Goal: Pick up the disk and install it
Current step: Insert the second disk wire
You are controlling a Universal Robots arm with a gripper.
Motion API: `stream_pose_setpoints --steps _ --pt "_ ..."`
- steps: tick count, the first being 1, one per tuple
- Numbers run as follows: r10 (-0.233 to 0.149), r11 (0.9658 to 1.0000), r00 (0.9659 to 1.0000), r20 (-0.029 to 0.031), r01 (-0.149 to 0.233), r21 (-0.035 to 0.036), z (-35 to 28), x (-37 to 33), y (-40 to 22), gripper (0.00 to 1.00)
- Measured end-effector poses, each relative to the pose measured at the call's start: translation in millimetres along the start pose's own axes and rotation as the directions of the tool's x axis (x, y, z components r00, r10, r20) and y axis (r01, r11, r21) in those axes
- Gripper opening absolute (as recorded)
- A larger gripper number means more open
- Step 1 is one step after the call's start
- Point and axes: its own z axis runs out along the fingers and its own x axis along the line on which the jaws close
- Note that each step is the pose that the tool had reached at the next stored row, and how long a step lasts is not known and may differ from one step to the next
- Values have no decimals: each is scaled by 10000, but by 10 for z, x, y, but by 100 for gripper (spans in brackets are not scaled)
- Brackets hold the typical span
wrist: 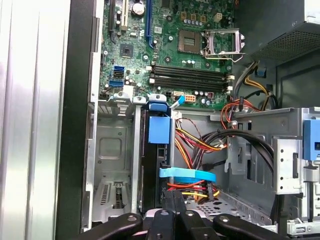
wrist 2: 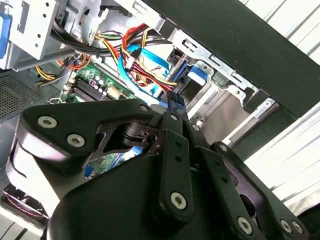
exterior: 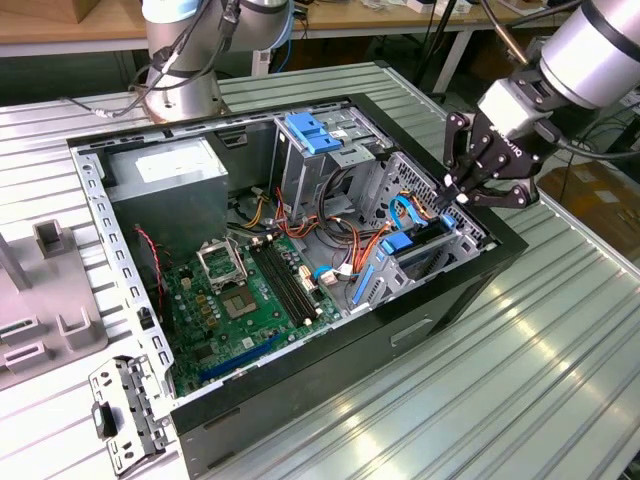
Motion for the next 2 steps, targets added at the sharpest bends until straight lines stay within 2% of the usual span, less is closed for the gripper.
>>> stream_pose_setpoints --steps 2 --pt "0 10000 10000 0 0 0 0 0 -1 11"
